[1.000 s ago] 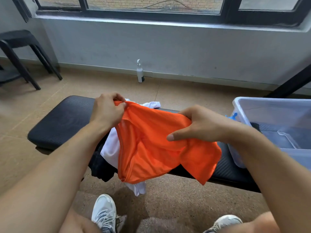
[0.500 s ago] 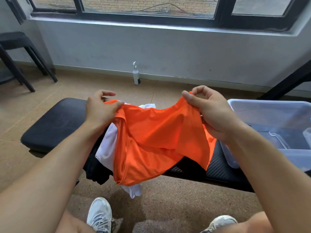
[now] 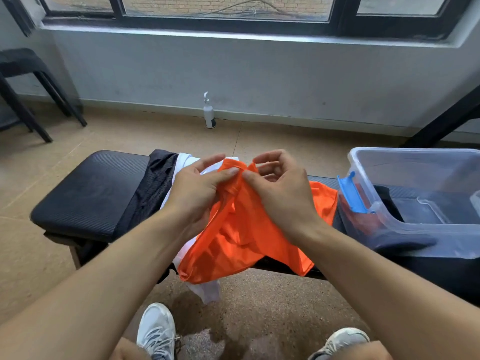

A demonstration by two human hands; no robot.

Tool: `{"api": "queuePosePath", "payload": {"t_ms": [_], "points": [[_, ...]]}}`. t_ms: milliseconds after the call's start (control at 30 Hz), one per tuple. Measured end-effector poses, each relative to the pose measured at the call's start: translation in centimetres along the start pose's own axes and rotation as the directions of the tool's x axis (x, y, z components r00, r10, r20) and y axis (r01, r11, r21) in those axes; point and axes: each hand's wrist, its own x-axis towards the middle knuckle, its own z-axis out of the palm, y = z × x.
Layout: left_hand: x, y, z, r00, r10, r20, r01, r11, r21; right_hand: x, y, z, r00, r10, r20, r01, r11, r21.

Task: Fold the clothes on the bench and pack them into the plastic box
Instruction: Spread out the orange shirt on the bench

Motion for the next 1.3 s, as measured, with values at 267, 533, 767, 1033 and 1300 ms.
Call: {"api": "queuePosePath", "payload": {"t_ms": [267, 533, 767, 1033, 1300], "points": [[-0.5, 0.0, -0.6, 0.991, 0.125, 0.043, -0.131, 0.966, 0.223, -0.3, 0.1, 0.6, 0.968, 0.181, 0.172, -0.226, 0.930, 0.291], [-1.4, -1.2, -0.5, 0.968, 0.209, 0.137, -0.248, 0.866, 0.434, 0.0, 1.1, 0.6, 0.993, -0.076, 0.086, 0.081, 0.995, -0.059], [-0.8, 0.1, -1.3, 0.945, 0.309, 0.111, -0.326, 0.848, 0.418, 1.7, 2.2, -0.4, 0.946, -0.150, 0.289, 0.264, 0.872, -0.413], [-1.3, 3.3, -1.5, 0.931, 0.184, 0.317, -0.197, 0.980, 0.011, 1.7, 1.5, -1.8, 0.787, -0.138, 0.601, 0.485, 0.740, -0.465], [1.6, 4.9, -4.5, 0.943, 0.329, -0.038, -0.329, 0.944, 0.028, 0.6, -0.5, -2.9, 0.650, -0.152, 0.744, 0.646, 0.626, -0.437]]}}
